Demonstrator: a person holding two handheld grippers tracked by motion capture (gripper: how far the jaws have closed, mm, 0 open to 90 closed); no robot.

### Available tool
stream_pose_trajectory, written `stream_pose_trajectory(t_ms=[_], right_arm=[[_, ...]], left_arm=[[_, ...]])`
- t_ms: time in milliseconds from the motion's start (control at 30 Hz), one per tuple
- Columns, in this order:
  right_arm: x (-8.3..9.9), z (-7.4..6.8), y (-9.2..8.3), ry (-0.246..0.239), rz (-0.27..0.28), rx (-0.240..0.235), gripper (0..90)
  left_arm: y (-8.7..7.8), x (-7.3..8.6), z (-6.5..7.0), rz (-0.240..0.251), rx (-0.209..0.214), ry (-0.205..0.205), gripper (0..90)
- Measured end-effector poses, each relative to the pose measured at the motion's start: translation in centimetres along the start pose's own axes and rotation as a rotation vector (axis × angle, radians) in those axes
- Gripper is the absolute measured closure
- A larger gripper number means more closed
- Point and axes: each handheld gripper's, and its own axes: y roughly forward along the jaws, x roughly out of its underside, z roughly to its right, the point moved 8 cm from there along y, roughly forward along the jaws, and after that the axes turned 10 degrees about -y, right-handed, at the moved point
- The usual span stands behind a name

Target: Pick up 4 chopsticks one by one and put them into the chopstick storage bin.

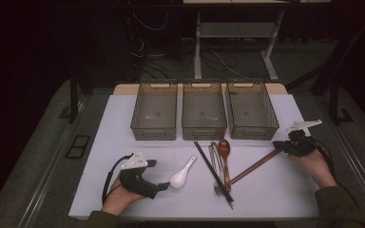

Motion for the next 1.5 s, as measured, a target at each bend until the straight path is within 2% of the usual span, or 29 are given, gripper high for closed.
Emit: stream_pose_trajectory(t_ms=[267,767,1500], right_arm=[[0.4,1.3,0.6,0.0,-0.034,0.046,89.6],[1.4,2.0,0.3,0.009,-0.075,0.078,89.6],[3.0,1.9,-1.2,0.011,-0.109,0.081,89.6]], left_arm=[[0.0,0.0,0.0,0.001,-0.002,-0.002,3.2],[-0.1,0.0,-0.1,0.004,-0.002,-0.005,3.2],[-0.1,0.1,-0.1,0.001,0.0,-0.004,3.2]])
